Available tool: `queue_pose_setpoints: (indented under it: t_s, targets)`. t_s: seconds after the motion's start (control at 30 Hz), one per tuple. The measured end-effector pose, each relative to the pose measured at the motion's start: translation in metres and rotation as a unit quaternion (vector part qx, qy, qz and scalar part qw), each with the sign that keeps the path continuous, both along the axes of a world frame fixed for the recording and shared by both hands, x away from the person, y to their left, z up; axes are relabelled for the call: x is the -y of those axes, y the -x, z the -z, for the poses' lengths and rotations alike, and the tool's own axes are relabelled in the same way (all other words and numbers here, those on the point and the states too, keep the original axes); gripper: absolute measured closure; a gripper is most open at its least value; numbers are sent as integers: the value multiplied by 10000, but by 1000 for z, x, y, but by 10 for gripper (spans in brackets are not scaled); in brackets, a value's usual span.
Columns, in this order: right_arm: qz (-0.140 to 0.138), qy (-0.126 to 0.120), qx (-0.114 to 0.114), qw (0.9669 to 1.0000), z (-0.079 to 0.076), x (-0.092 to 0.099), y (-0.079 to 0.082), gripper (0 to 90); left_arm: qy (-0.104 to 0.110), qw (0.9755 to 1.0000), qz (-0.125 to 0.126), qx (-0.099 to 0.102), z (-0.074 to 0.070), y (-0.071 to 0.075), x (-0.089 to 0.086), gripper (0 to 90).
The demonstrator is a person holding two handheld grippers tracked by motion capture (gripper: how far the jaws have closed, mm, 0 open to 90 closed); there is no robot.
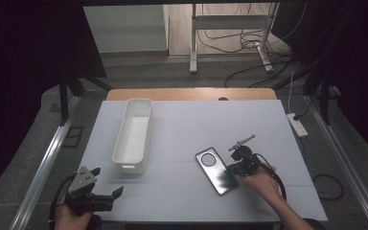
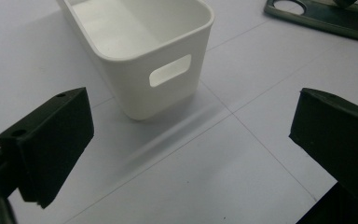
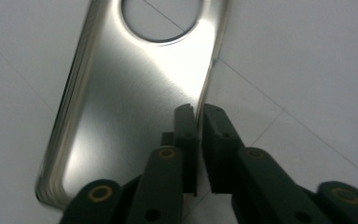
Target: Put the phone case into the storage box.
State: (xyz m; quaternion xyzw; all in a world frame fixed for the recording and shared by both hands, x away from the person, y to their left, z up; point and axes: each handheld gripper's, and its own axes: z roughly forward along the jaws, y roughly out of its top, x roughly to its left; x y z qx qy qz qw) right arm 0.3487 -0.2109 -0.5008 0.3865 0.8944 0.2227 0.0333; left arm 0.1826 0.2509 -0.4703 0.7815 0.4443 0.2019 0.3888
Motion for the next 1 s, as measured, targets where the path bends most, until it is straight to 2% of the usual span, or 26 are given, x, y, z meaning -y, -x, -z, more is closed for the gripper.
queue_pose_setpoints:
  t_s: [0.2,0.3,0.57,0.67,1.0]
  targets:
    - [-53,147,82,9998,-1,-3,2,882,-19,10000,-3,0,0,0,0,3]
    - [-48,86,52,9999,-1,-2,1,883,12,10000,-16,8,0,0,0,2]
    - [-42,-29,226,9997,-5,1,3,883,-23,9999,112,-7,0,0,1,6]
    - [-34,-103,298,9995,-8,3,4,883,97,9998,147,-55,0,-1,-1,18]
    - [8,-297,496,9983,-18,11,6,883,205,9997,95,-134,0,-3,-4,12]
